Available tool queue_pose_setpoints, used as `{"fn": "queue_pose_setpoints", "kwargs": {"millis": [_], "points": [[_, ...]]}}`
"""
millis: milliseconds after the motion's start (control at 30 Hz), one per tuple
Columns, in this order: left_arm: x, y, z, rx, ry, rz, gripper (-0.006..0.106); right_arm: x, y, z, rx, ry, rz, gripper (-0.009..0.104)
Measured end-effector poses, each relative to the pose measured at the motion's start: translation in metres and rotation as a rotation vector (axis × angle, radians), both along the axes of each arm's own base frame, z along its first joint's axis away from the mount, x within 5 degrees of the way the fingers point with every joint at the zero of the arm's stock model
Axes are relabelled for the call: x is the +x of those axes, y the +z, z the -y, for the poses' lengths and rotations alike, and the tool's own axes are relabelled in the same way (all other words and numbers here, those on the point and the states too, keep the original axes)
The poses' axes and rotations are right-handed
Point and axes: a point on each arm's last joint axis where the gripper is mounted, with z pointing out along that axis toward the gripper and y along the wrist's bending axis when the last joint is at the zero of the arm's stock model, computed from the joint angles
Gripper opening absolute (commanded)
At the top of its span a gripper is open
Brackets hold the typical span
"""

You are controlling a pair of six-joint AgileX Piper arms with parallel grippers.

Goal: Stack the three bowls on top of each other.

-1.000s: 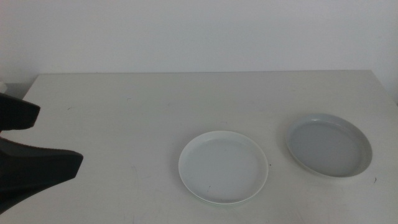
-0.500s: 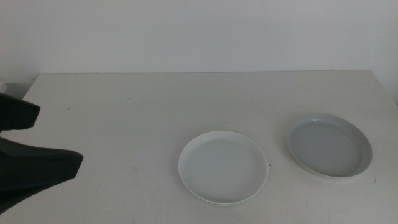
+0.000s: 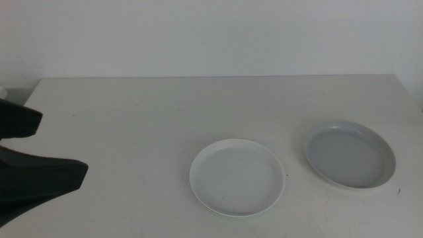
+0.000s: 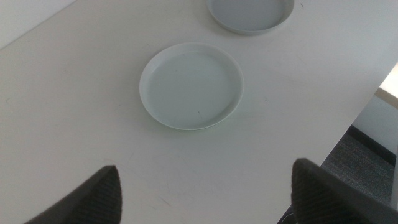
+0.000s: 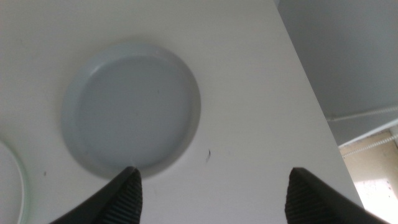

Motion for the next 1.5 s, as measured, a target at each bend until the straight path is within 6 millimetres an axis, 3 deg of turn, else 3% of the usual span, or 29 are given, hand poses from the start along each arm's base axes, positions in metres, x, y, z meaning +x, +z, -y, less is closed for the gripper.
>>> {"fn": "queue_pose_setpoints", "kwargs": {"millis": [333,433,600,1000,1333,1500], "points": [[0.0,0.0,0.0,0.0,0.0,0.0,0.105,0.1,-0.023,0.007,-0.037,0.062,-0.163,0.058],[0.0,0.0,0.0,0.0,0.0,0.0,0.105,0.127,-0.037,0.009,-0.049,0.09,-0.238,0.058],[0.0,0.0,0.0,0.0,0.0,0.0,0.105,0.163,-0.078,0.011,-0.036,0.119,-0.374,0.057],[0.0,0.0,0.0,0.0,0.0,0.0,0.105,0.194,-0.172,0.012,-0.007,0.154,-0.609,0.047],[0.0,0.0,0.0,0.0,0.0,0.0,0.105,0.204,-0.204,0.011,0.009,0.156,-0.629,0.032],[0.0,0.0,0.0,0.0,0.0,0.0,0.105,0.206,-0.206,0.01,0.026,0.153,-0.618,0.009]]}}
